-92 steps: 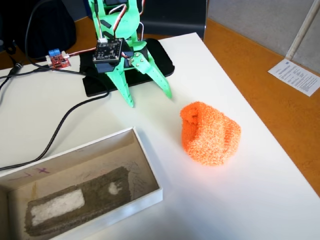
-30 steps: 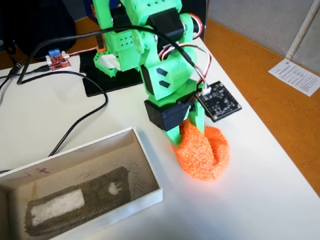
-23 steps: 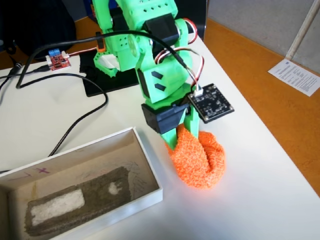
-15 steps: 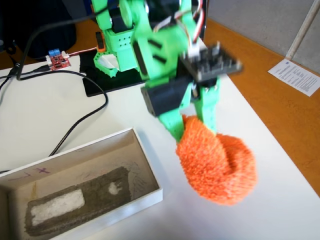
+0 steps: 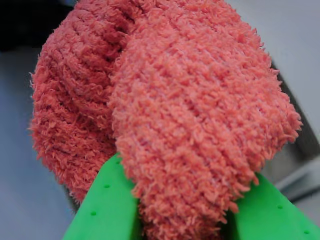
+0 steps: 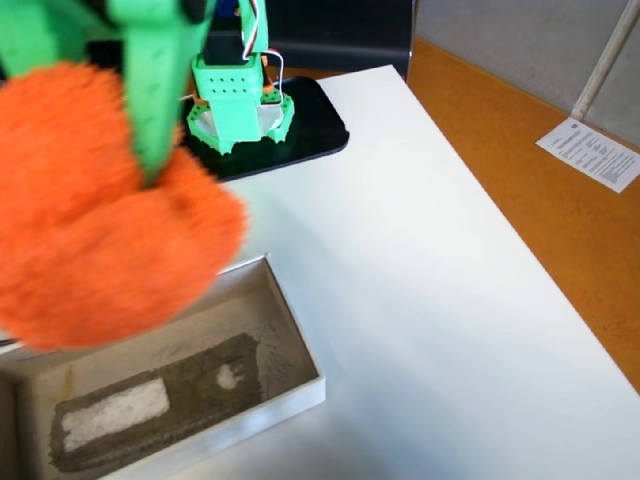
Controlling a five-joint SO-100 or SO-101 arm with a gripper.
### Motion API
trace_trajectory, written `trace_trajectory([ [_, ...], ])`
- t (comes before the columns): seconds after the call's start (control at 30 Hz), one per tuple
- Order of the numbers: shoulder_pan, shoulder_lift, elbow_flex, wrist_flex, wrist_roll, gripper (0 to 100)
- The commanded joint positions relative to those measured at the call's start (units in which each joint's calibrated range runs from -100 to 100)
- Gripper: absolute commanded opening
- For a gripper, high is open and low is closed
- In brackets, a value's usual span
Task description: Remove orange objects from table
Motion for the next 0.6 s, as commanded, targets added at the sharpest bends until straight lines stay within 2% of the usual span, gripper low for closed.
trace_trajectory([
  [0.0, 1.81, -3.35, 1.16, -1.87, 0.54, 0],
  [0.27, -1.88, -3.94, -0.48, -3.0, -0.44, 0],
  [0.33, -3.58, -4.02, 1.65, -6.17, -0.98, 0],
  [0.4, -1.59, -3.44, 1.84, -8.76, -0.78, 0],
  [0.5, 3.44, -1.09, -1.16, -6.81, 1.12, 0],
  [0.57, 2.85, -1.09, 0.1, -7.06, 0.98, 0],
])
